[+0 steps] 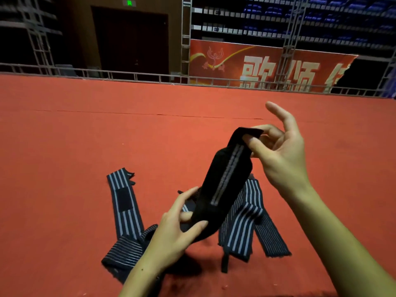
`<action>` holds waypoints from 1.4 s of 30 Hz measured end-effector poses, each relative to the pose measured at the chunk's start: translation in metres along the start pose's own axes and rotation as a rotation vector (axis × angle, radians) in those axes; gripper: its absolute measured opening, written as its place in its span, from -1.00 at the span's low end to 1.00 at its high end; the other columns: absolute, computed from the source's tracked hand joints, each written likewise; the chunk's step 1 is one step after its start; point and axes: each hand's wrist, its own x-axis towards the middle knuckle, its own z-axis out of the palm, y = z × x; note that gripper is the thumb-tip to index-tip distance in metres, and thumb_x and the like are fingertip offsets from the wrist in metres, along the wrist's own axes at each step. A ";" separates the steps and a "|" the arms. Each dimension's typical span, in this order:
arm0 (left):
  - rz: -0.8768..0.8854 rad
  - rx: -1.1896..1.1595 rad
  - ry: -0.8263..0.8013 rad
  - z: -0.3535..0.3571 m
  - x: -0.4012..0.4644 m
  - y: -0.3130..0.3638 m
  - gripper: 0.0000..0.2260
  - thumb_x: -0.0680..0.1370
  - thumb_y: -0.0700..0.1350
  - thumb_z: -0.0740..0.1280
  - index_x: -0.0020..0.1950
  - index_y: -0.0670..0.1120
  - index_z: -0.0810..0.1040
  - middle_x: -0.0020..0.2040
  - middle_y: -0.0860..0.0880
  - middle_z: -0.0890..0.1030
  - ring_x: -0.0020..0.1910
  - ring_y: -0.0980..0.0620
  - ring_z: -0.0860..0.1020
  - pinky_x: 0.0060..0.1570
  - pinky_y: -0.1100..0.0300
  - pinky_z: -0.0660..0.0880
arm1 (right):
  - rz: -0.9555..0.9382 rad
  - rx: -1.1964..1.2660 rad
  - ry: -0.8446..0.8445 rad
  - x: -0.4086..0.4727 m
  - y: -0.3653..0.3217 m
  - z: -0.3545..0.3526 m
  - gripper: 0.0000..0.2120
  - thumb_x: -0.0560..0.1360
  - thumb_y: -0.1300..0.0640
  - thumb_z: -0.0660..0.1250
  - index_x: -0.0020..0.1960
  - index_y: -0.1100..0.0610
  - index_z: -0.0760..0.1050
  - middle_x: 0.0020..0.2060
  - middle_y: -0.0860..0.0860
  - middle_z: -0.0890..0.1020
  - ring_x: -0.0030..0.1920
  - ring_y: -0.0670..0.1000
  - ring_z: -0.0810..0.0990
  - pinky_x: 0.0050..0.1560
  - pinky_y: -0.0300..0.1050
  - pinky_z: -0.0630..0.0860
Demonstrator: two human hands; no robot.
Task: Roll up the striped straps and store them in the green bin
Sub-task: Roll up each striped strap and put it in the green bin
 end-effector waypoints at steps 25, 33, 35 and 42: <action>0.178 -0.248 0.205 -0.049 0.042 0.088 -0.27 0.62 -0.13 0.46 0.69 0.17 0.19 0.12 0.01 0.79 0.14 -0.01 0.76 0.13 0.16 0.66 | 0.121 0.104 -0.214 -0.055 -0.001 0.059 -0.15 0.61 0.30 0.48 0.70 -0.08 0.09 0.04 0.03 0.80 0.12 0.06 0.77 0.30 0.20 0.63; 0.221 -0.180 0.159 -0.055 0.032 0.083 -0.20 0.61 -0.32 0.48 0.69 0.21 0.23 0.04 -0.13 0.80 0.07 -0.16 0.78 0.14 -0.15 0.70 | 0.145 0.163 -0.244 -0.035 -0.010 0.067 -0.18 0.66 0.25 0.42 0.72 -0.10 0.02 -0.05 0.11 0.77 -0.12 0.02 0.76 -0.06 -0.13 0.64; 0.251 -0.181 0.233 -0.061 0.036 0.089 -0.22 0.60 -0.32 0.49 0.68 0.20 0.26 0.02 -0.14 0.80 0.05 -0.18 0.77 0.14 -0.22 0.69 | 0.179 0.141 -0.349 -0.049 -0.010 0.069 -0.10 0.65 0.18 0.45 0.73 -0.15 -0.07 0.03 0.05 0.78 -0.03 0.04 0.77 0.04 -0.01 0.66; 0.283 -0.105 0.346 -0.086 0.029 0.099 -0.24 0.59 -0.30 0.50 0.67 0.17 0.29 -0.05 -0.17 0.78 0.01 -0.26 0.76 0.14 -0.30 0.67 | 0.155 0.143 -0.393 -0.052 -0.013 0.089 -0.10 0.59 0.29 0.51 0.71 -0.13 0.08 0.00 0.08 0.78 0.02 0.08 0.78 0.11 0.05 0.67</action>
